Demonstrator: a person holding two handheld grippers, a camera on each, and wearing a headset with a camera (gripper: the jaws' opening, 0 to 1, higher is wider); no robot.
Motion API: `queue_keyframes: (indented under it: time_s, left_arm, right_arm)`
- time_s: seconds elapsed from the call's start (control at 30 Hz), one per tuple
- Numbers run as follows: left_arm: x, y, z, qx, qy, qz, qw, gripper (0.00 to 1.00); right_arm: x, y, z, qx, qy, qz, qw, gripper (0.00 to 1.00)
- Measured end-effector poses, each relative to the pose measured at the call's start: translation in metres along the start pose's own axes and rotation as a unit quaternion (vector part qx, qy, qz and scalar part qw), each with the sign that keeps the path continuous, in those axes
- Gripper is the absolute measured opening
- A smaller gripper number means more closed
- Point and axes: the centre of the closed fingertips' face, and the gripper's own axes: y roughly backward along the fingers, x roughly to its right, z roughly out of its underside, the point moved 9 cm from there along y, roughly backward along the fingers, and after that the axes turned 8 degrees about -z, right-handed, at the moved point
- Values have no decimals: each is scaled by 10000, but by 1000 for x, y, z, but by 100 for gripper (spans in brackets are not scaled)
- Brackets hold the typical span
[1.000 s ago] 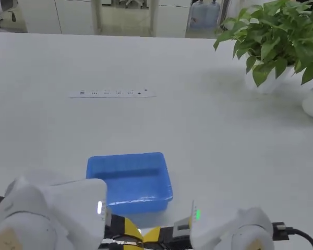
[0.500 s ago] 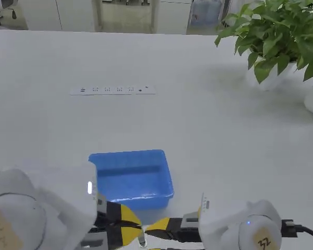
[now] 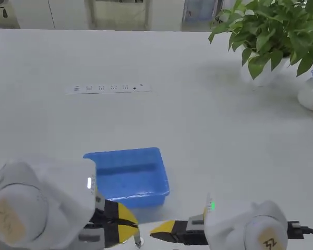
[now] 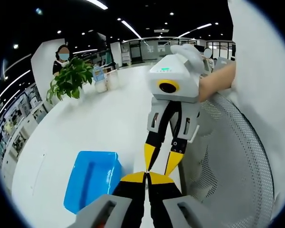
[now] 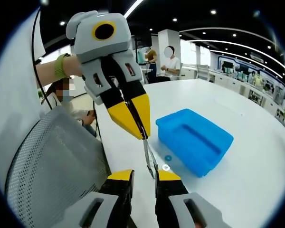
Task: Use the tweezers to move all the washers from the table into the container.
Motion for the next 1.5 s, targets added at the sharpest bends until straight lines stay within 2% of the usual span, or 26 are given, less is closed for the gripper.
queue_keyframes:
  time_s: [0.1, 0.33, 0.4, 0.5, 0.57, 0.63, 0.7, 0.73, 0.77, 0.8, 0.83, 0.9, 1.03, 1.13, 1.2, 1.3, 1.37, 1.4, 1.47, 1.5]
  left_arm:
    - [-3, -1, 1, 57, 182, 59, 9998, 0]
    - [-6, 0, 1, -27, 242, 88, 9997, 0]
    - [-5, 0, 1, -44, 157, 110, 9998, 0]
    - [-3, -1, -2, -90, 8, 194, 9998, 0]
    - [-2, -2, -4, -125, -69, 218, 9997, 0]
    - [-3, -2, -4, -140, -67, 223, 9996, 0]
    - [-4, -3, -4, -131, 14, 216, 9997, 0]
    - [-5, -4, -2, -154, 23, 215, 9996, 0]
    - [-5, -5, 1, -278, 35, 211, 9994, 0]
    - [-6, -6, 4, -361, -160, 93, 9992, 0]
    - [-6, -6, 4, -328, -170, 36, 9993, 0]
    - [-6, -3, 4, -252, -7, -128, 9996, 0]
    - [-7, 5, 6, -63, 305, -378, 9988, 0]
    - [-8, 12, 10, -20, 395, -636, 9972, 0]
    - [-9, 19, 13, 29, 555, -873, 9946, 0]
    - [-7, 28, 14, 244, 924, -1192, 9883, 0]
    - [-4, 38, 13, 567, 1395, -1443, 9780, 1]
    - [-3, 41, 13, 677, 1536, -1522, 9740, 3]
    - [2, 49, 14, 812, 1732, -1734, 9661, 4]
    - [4, 51, 14, 777, 1741, -1797, 9651, 6]
  right_arm:
    - [0, 0, 1, 3, -31, 22, 10000, 14]
    - [3, 0, -3, 71, -39, 39, 10000, 15]
    - [7, -2, -8, 32, 98, 46, 9999, 14]
    - [14, -8, -16, -179, 481, -19, 9987, 14]
    - [18, -14, -22, -243, 716, -111, 9971, 13]
    - [18, -21, -27, -209, 797, -377, 9959, 11]
    - [18, -27, -27, -305, 886, -648, 9935, 5]
    - [18, -29, -27, -335, 911, -679, 9930, 3]
    - [20, -31, -28, -290, 924, -642, 9932, 2]
    - [21, -31, -28, -280, 894, -611, 9937, 2]
    - [23, -32, -29, -275, 858, -627, 9940, 2]
    - [26, -31, -29, -266, 677, -680, 9950, 2]
    - [26, -28, -27, -157, 463, -614, 9969, 1]
    - [28, -23, -23, -57, 326, -530, 9980, 1]
    - [30, -20, -21, 18, 176, -479, 9987, 1]
    - [31, -16, -17, 146, -7, -382, 9992, 0]
    - [32, -12, -12, 314, -285, -264, 9988, 0]
    - [32, -11, -11, 343, -353, -233, 9985, 0]
    - [32, -6, -8, 387, -382, -141, 9984, 0]
    - [31, -5, -7, 436, -450, -124, 9980, 0]
